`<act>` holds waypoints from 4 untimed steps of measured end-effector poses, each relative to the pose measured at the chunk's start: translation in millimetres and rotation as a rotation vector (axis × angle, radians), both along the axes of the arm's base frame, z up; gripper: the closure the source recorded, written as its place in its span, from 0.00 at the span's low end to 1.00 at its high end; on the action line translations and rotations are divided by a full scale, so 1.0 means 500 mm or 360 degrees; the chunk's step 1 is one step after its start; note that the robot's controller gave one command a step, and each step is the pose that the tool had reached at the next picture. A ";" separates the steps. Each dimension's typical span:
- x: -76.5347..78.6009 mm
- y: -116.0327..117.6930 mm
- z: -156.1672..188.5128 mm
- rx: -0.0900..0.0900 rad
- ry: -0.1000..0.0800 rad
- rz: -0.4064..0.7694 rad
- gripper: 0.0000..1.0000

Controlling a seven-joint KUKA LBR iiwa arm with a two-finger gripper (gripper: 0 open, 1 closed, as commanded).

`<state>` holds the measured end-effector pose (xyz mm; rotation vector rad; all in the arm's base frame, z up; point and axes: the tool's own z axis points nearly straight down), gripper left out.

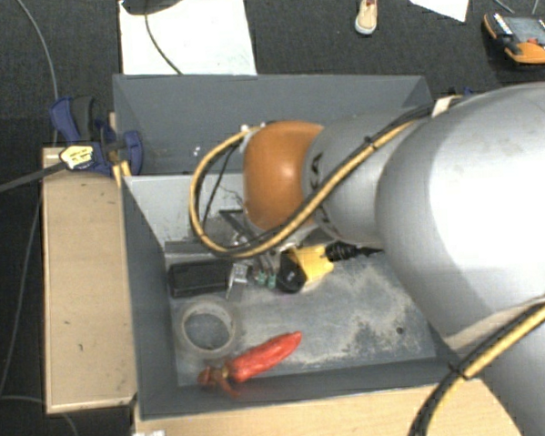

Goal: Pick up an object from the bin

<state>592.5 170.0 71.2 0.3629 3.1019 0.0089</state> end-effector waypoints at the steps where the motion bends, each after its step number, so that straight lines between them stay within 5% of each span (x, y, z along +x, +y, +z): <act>1: 0.000 0.000 0.000 0.0000 0.0000 0.0001 1.00; 3: -0.005 -0.002 0.072 -0.0003 0.0015 0.0002 1.00; 4: 0.001 0.000 0.133 0.0002 -0.0004 0.0004 1.00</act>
Offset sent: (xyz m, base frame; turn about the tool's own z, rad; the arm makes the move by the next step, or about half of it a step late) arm 0.0001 0.0000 0.0106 -0.0002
